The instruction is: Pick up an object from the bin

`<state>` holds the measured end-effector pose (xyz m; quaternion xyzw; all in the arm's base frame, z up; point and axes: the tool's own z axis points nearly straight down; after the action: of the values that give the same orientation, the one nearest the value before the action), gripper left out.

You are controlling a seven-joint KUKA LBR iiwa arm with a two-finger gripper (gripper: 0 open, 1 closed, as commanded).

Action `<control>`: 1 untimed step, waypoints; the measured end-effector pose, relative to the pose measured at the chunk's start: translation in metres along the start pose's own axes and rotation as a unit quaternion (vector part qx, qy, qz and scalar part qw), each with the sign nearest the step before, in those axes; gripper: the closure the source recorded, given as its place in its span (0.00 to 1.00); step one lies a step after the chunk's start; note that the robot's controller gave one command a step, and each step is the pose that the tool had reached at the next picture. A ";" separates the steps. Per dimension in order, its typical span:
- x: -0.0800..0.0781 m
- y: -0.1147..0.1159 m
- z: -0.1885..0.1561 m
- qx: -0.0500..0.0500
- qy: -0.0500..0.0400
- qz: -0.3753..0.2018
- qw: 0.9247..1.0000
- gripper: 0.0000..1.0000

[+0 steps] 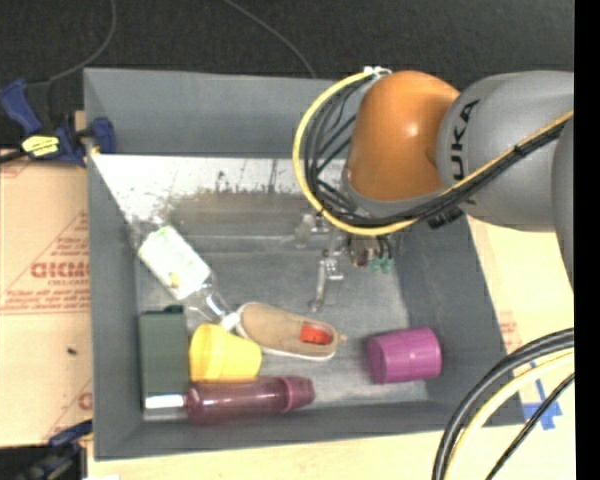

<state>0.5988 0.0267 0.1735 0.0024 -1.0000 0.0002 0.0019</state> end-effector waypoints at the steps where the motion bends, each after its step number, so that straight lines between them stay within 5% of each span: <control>1: -0.002 0.000 -0.005 0.000 -0.004 0.000 1.000 0.00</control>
Offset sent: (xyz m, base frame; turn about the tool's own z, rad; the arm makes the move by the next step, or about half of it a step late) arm -0.0222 0.0269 -0.1035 -0.0046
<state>0.6005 0.0269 0.1782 0.0022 -1.0000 -0.0001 -0.0020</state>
